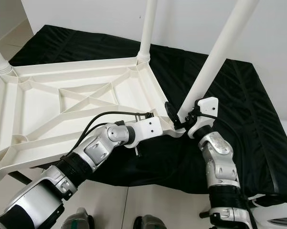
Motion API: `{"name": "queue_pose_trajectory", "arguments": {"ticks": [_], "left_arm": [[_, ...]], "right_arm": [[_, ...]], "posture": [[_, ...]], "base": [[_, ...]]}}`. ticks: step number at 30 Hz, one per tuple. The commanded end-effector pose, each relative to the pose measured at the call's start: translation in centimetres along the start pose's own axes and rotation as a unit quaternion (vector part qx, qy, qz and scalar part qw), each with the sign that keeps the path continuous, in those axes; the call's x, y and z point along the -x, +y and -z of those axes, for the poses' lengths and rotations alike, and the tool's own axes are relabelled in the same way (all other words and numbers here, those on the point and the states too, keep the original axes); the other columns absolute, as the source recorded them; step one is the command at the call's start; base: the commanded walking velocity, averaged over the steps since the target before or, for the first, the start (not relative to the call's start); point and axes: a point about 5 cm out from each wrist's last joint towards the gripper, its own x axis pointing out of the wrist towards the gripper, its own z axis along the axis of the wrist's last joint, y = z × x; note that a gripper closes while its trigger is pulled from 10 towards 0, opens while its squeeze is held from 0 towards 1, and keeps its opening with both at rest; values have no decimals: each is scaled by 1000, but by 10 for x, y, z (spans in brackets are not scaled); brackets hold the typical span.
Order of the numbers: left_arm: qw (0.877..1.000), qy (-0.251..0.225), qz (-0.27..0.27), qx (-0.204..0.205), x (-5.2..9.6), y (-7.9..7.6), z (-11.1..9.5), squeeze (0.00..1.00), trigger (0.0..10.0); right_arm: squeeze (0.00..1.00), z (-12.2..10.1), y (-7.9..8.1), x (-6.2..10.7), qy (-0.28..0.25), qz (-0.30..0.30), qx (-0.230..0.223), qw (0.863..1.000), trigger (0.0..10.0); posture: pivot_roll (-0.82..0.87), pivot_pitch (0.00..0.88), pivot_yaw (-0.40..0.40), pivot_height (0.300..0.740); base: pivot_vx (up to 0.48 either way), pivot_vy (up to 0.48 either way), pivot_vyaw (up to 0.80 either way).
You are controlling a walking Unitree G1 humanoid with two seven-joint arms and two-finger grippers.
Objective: Building children table
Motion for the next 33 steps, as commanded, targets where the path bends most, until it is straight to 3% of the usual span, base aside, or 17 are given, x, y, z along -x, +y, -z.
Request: {"name": "queue_pose_trajectory", "arguments": {"ticks": [1, 8, 9, 10, 11, 12, 13, 29, 30, 33], "left_arm": [[997, 45, 59, 13, -6, -20, 19, 0, 10000], [997, 46, 58, 14, -5, -19, 19, 0, 10000], [997, 46, 57, 15, -5, -19, 19, 0, 10000], [997, 46, 57, 15, -5, -19, 19, 0, 10000], [997, 47, 56, 15, -5, -19, 19, 0, 10000], [997, 47, 56, 15, -5, -19, 19, 0, 10000], [997, 47, 56, 15, -5, -18, 20, 0, 10000], [997, 48, 55, 15, -4, -17, 20, 0, 10000], [997, 47, 56, 15, -4, -17, 19, 0, 10000], [997, 47, 56, 15, -4, -17, 19, 0, 10000]], "right_arm": [[0, 0, -2, 1, -1, -10, -3, 1000, 10000], [0, 3, -7, 2, 14, -32, -2, 999, 10000], [0, 4, -9, 3, 18, -36, 0, 999, 6431], [0, 4, -9, 3, 18, -36, 0, 999, 6431], [0, 6, -12, 3, 22, -39, 2, 999, 1333], [0, 6, -12, 3, 22, -39, 2, 999, 1333], [0, 7, -14, 4, 25, -39, 2, 999, 0], [0, 11, -16, 6, 28, -46, -5, 999, 0], [0, 12, -15, 7, 29, -43, -7, 999, 10000], [0, 12, -13, 7, 27, -36, -13, 999, 10000]], "posture": [[-4, 25, -78, 740], [0, 33, -78, 740], [1, 37, -79, 740], [1, 37, -79, 740], [1, 38, -79, 740], [1, 38, -79, 740], [1, 38, -79, 740], [-3, 43, -74, 740], [-6, 44, -74, 740], [-7, 44, -75, 740]], "base": [[0, 0, 0], [0, 0, 0], [0, 0, 0], [0, 0, 0], [0, 0, 0], [0, 0, 0], [0, 0, 0], [0, 0, 0], [0, 0, 0], [0, 0, 0]]}}
